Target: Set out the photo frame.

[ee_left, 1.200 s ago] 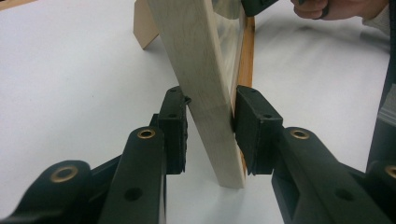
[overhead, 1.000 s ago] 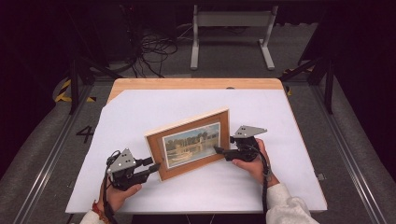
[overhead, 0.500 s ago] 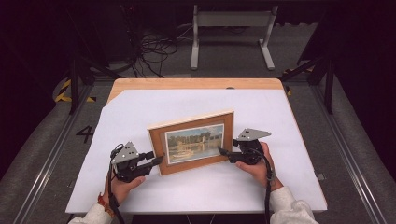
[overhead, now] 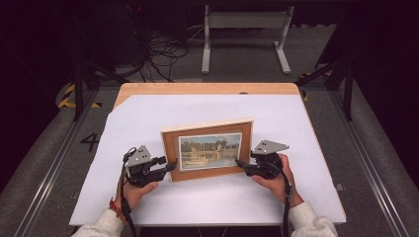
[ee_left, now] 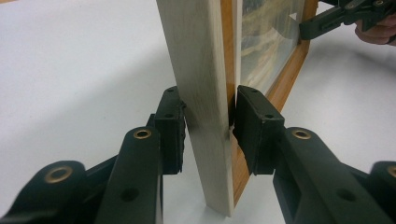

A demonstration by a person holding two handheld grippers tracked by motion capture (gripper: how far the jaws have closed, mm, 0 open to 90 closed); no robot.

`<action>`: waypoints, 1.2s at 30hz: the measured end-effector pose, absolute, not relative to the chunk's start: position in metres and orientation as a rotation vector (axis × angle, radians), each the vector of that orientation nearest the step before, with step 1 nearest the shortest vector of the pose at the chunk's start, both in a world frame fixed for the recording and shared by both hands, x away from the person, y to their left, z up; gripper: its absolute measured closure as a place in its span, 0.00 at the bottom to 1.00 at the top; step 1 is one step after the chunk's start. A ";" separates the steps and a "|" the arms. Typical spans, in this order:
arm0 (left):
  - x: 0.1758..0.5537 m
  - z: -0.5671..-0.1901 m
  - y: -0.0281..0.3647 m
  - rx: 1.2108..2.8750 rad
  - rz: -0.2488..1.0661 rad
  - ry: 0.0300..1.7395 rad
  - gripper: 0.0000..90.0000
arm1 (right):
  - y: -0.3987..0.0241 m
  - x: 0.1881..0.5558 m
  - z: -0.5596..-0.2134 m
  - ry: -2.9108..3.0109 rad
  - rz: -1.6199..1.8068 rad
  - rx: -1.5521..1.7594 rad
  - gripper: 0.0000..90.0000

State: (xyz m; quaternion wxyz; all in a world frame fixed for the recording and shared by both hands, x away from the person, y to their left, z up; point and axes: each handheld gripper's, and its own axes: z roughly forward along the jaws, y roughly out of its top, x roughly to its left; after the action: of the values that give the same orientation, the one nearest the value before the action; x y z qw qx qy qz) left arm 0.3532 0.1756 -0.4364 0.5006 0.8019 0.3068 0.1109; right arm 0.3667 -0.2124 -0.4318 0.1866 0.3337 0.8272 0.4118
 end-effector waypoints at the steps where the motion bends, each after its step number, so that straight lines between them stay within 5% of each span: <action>1: 0.355 -0.437 0.175 1.940 0.277 0.734 0.70 | -0.213 0.366 -0.432 2.330 1.163 0.941 0.54; 36: 0.383 -0.442 0.155 1.965 0.282 0.707 0.65 | -0.226 0.353 -0.434 2.296 1.086 0.945 0.60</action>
State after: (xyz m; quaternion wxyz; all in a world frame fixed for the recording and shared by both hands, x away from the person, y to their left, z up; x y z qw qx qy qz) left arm 0.3825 0.1548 -0.4417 0.4943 0.8105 0.2918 0.1163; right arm 0.3529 -0.2260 -0.4340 0.2141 0.3405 0.8276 0.3916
